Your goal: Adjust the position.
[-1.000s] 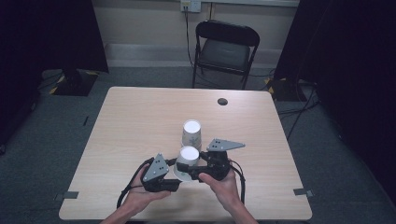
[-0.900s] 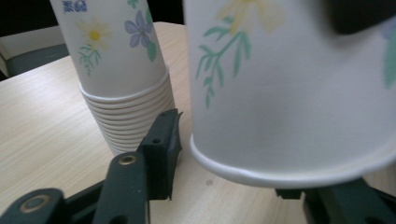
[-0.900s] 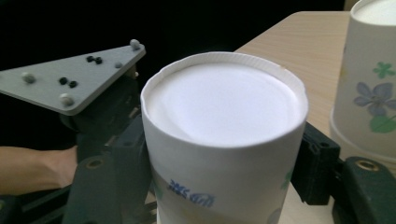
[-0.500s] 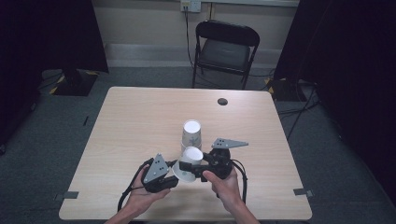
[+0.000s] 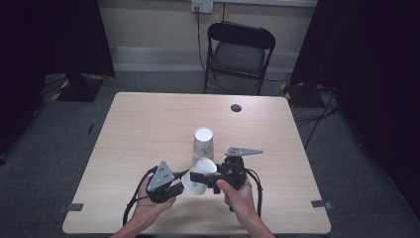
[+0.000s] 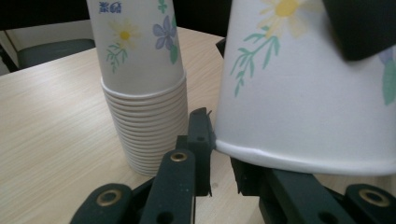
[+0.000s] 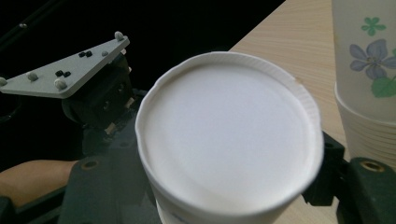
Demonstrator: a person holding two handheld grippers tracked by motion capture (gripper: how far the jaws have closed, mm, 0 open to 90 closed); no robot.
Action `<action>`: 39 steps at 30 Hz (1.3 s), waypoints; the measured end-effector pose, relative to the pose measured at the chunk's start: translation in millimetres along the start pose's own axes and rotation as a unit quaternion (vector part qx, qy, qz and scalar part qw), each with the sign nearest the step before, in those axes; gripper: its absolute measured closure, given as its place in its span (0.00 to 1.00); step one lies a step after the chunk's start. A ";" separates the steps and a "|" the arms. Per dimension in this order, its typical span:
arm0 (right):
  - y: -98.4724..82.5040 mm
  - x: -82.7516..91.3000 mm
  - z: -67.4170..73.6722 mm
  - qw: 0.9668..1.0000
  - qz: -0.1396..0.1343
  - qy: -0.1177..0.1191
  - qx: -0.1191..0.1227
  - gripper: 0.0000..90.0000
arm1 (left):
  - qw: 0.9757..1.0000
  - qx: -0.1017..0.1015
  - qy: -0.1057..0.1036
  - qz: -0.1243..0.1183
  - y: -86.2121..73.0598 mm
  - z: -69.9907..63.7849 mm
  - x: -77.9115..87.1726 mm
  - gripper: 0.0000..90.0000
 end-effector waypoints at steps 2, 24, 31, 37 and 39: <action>-0.2 0.7 -0.3 1.000 0.004 0.004 0.000 0.34 | 1.000 0.004 -0.001 0.001 0.7 0.1 0.7 0.91; 4.9 8.8 -1.0 0.999 -0.025 0.028 -0.038 0.38 | 0.998 -0.024 0.019 -0.048 11.6 -5.2 6.8 0.87; 4.7 7.4 1.9 0.997 -0.029 0.042 -0.050 0.36 | 0.998 -0.027 0.021 -0.053 16.0 -7.5 10.5 0.91; 3.0 6.4 1.2 0.998 -0.017 0.038 -0.043 0.32 | 0.999 -0.010 0.017 -0.035 15.7 -6.5 10.7 0.92; 4.0 6.7 1.9 0.998 -0.025 0.035 -0.041 0.31 | 0.999 -0.008 0.013 -0.030 16.6 -6.6 11.5 0.93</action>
Point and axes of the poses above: each handheld gripper's, and its own axes: x roughly backward along the jaws, y roughly out of its top, z roughly to its left, the point moved 8 cm from there along -x, roughly forward along the jaws, and after that the axes turned 12 degrees about y, right-handed, at the moved point
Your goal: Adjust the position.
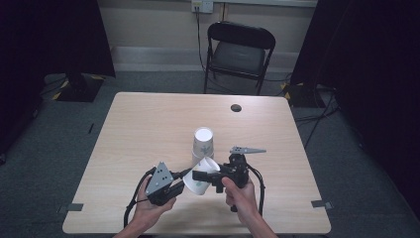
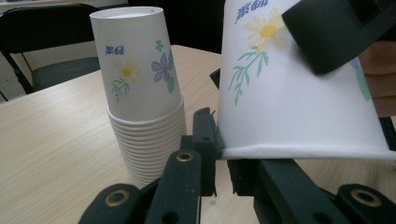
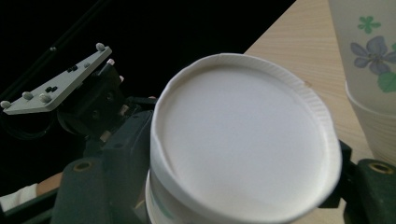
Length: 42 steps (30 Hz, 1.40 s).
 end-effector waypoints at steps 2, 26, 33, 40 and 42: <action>0.8 0.7 0.2 1.000 -0.002 0.001 0.002 0.28 | 1.000 0.006 -0.003 0.000 1.1 0.9 0.5 0.94; 12.9 25.0 -0.3 0.993 -0.009 -0.059 0.102 0.15 | 0.998 0.042 -0.033 0.018 -2.5 19.5 6.6 0.95; 19.0 34.1 4.4 0.988 -0.011 -0.075 0.136 0.16 | 0.998 0.044 -0.037 0.035 -9.4 20.8 3.4 0.95; 20.0 29.8 16.4 0.982 0.015 -0.068 0.178 0.25 | 0.996 0.040 -0.034 0.065 -21.1 17.7 -5.1 0.95; 18.9 26.2 19.2 0.979 0.025 -0.067 0.193 0.28 | 0.996 0.037 -0.039 0.077 -25.5 13.8 -8.0 0.95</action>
Point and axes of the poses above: each handheld gripper's, and its own axes: x roughly backward along the jaws, y roughly out of its top, z roughly to its left, the point moved 8 cm from there along -x, roughly forward along the jaws, and after that the axes turned 12 degrees about y, right-handed, at the moved point
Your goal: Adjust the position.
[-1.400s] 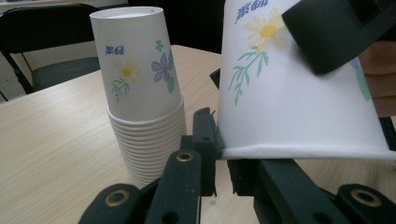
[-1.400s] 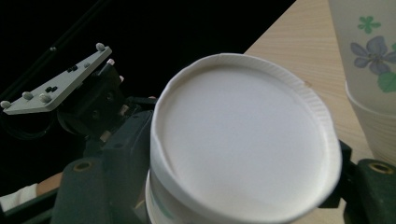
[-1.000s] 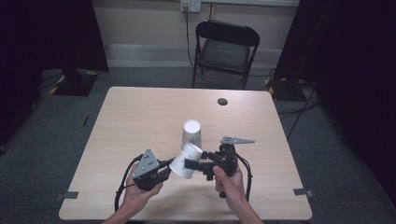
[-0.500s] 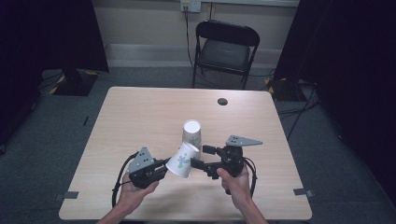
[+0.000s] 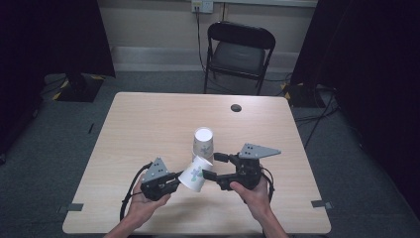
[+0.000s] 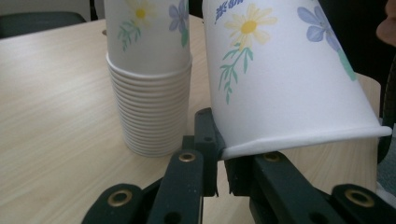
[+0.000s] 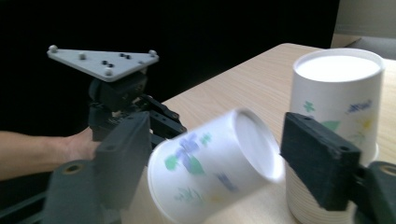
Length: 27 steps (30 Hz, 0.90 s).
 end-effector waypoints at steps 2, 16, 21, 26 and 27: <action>1.6 -3.9 4.6 1.000 0.003 0.008 0.014 0.32 | 1.000 -0.003 -0.005 0.011 -3.1 -2.6 -3.1 0.95; -19.3 -21.4 6.5 0.994 0.087 0.009 0.065 0.56 | 0.999 -0.006 -0.029 0.038 -9.4 -4.2 -6.5 0.95; -23.9 -20.8 4.2 0.992 0.106 0.006 0.073 0.53 | 0.999 0.003 -0.034 0.033 -7.9 -2.1 -4.2 0.95; -28.3 -20.3 1.5 0.989 0.124 0.008 0.079 0.41 | 0.999 0.017 -0.039 0.026 -4.4 0.6 -0.6 0.96; -29.5 -20.3 1.1 0.988 0.128 0.010 0.083 0.39 | 0.999 0.021 -0.041 0.024 -3.7 1.2 -0.1 0.96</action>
Point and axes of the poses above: each handheld gripper's, and its own axes: x roughly backward along the jaws, y roughly out of its top, z roughly to its left, the point moved 8 cm from there along -x, roughly forward along the jaws, and after that the axes turned 12 degrees about y, right-handed, at the moved point
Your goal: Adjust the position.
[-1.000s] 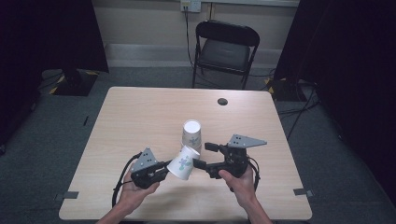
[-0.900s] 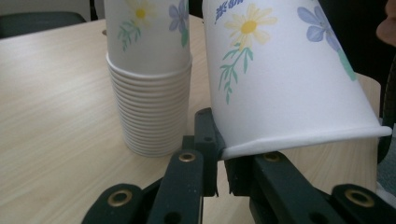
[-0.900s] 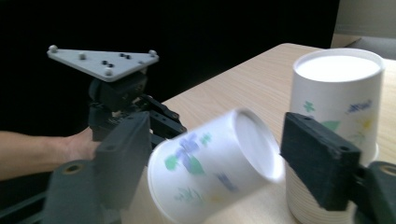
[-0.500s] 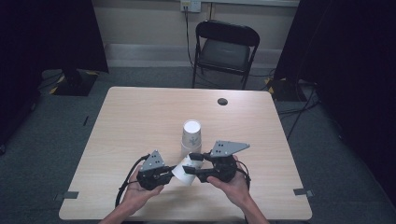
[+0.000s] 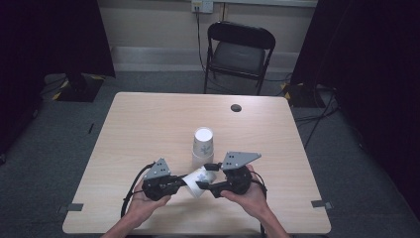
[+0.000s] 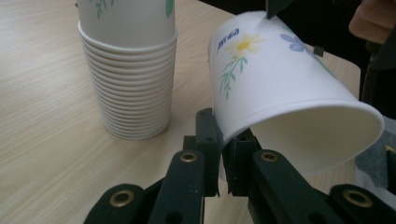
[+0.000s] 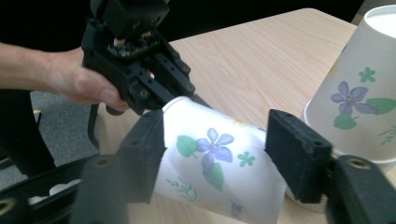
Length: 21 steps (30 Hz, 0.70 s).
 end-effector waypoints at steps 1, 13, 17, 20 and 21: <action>-1.3 -0.5 0.3 1.000 0.005 0.002 0.002 0.37 | 1.000 0.003 -0.002 -0.002 0.5 0.3 0.3 0.96; -13.6 -8.8 4.0 0.998 0.049 0.012 0.039 0.23 | 1.000 0.019 -0.012 -0.011 4.1 3.7 3.8 0.98; -16.5 -10.0 4.8 0.997 0.060 0.009 0.054 0.20 | 0.999 0.031 -0.015 -0.012 5.1 4.5 4.3 0.98; -19.5 -12.8 4.8 0.995 0.075 0.003 0.060 0.19 | 0.999 0.042 -0.018 -0.013 6.0 5.0 4.4 0.98; -20.3 -14.0 4.6 0.995 0.078 0.000 0.064 0.19 | 0.999 0.045 -0.018 -0.013 6.1 5.3 4.4 0.98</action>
Point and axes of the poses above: each handheld gripper's, and its own axes: x roughly backward along the jaws, y roughly out of its top, z roughly to its left, the point moved 8 cm from there along -x, roughly forward along the jaws, and after that the axes turned 12 degrees about y, right-handed, at the moved point
